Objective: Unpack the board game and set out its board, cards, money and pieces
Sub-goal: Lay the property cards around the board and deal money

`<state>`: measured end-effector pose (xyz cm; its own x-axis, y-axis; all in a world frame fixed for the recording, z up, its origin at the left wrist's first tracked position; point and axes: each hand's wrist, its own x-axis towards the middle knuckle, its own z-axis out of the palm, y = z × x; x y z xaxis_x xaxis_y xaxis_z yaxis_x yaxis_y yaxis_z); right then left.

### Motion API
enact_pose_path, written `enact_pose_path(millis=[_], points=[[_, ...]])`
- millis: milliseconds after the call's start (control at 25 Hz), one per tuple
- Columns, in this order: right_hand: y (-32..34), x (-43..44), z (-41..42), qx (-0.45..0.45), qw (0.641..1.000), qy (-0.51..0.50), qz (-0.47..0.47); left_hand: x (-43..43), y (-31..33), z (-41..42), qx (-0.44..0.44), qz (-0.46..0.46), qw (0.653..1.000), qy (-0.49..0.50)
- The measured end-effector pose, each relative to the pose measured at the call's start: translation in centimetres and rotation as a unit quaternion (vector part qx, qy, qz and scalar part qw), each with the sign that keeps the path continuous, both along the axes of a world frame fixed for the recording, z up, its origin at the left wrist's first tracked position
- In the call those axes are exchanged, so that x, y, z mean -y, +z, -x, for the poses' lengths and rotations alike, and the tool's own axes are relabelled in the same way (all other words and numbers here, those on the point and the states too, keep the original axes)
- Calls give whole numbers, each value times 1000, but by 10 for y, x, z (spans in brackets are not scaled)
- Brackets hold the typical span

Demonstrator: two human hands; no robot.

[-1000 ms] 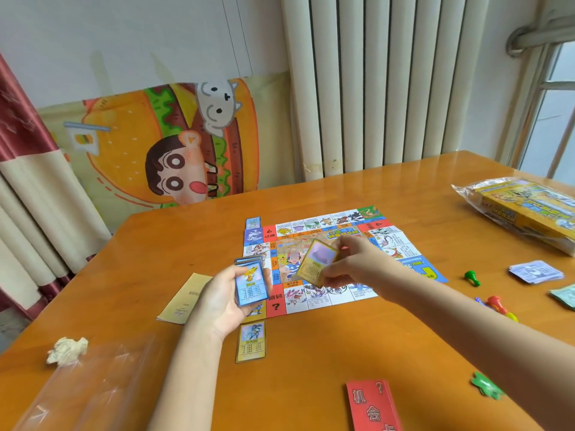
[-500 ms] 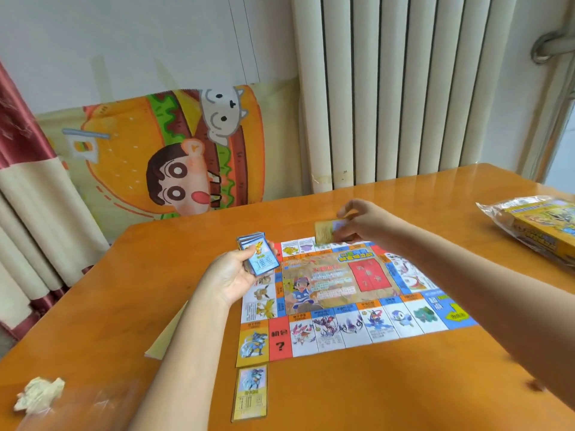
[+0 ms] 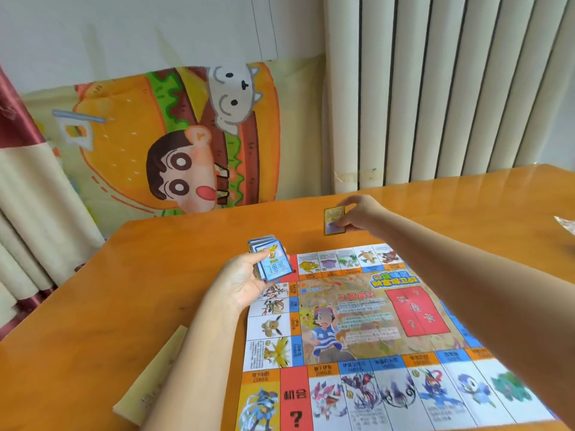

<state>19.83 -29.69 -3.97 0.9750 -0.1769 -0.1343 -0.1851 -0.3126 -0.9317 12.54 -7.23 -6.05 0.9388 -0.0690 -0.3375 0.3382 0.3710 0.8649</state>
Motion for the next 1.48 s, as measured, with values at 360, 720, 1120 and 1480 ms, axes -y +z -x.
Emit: enact_pose_path(millis=[360,720,1120,1480], points=[[-42,-10,-32,16,977,68,202,-12,-6,-9,9,32,999,8],[-42,-11,-27,-5,952,131,277,-23,-1,-7,14,40,998,37],[-44,-11,-24,-6,960,126,251,-18,0,-6,-6,63,997,35],[-12,-14,2,135,980,100,101,-40,37,12,48,65,994,67]])
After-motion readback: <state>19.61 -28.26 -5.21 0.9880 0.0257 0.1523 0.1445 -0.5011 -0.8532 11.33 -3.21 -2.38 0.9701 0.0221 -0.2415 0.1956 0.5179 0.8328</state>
